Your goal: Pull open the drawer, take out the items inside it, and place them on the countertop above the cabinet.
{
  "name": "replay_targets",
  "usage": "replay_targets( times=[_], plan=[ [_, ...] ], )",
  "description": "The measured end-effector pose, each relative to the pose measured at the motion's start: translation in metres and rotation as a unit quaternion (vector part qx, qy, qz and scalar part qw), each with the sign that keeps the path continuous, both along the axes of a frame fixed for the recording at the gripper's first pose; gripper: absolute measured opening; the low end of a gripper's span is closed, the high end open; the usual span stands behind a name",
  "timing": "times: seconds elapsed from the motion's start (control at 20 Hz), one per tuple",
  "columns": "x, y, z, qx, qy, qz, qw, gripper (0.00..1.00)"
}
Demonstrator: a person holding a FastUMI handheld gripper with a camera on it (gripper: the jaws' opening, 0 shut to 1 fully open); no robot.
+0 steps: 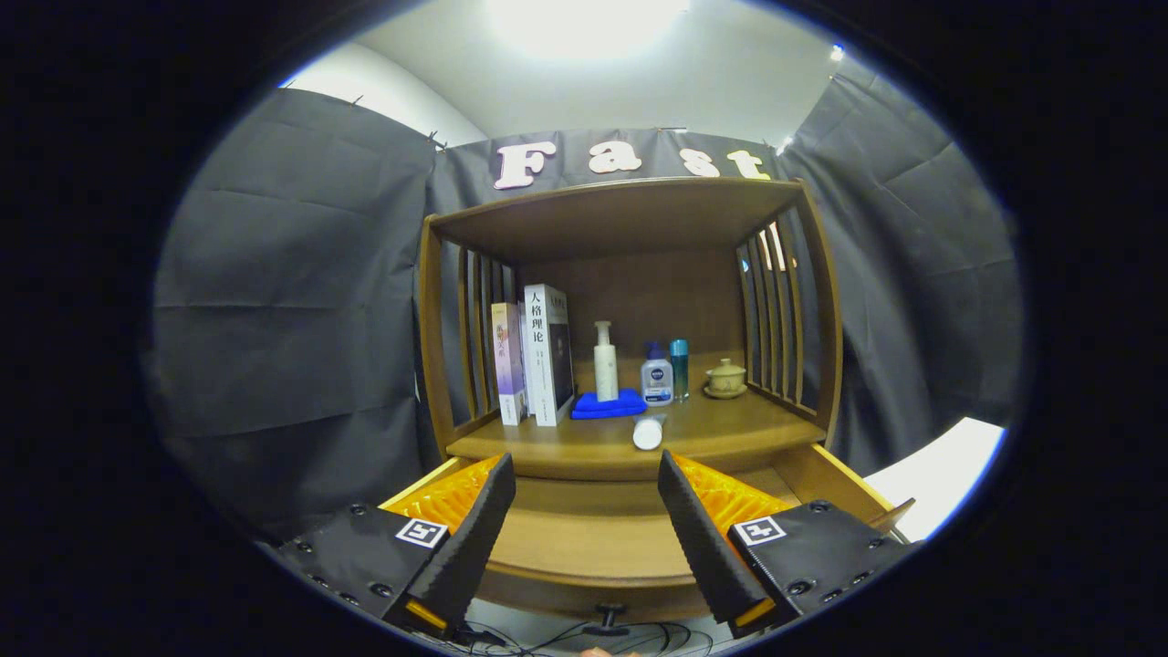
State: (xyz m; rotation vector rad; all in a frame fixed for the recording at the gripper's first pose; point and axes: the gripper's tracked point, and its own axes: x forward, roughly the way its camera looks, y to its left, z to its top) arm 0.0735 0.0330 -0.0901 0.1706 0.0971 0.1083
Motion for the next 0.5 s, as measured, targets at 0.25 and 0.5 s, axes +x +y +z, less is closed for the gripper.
replay_targets(
  times=[0.25, 0.5],
  plan=[
    [-0.031, -0.006, -0.040, 0.014, 0.020, -0.033, 0.999, 0.98],
    [-0.046, -0.015, -0.089, 0.006, 0.052, -0.060, 0.997, 0.98]
  ],
)
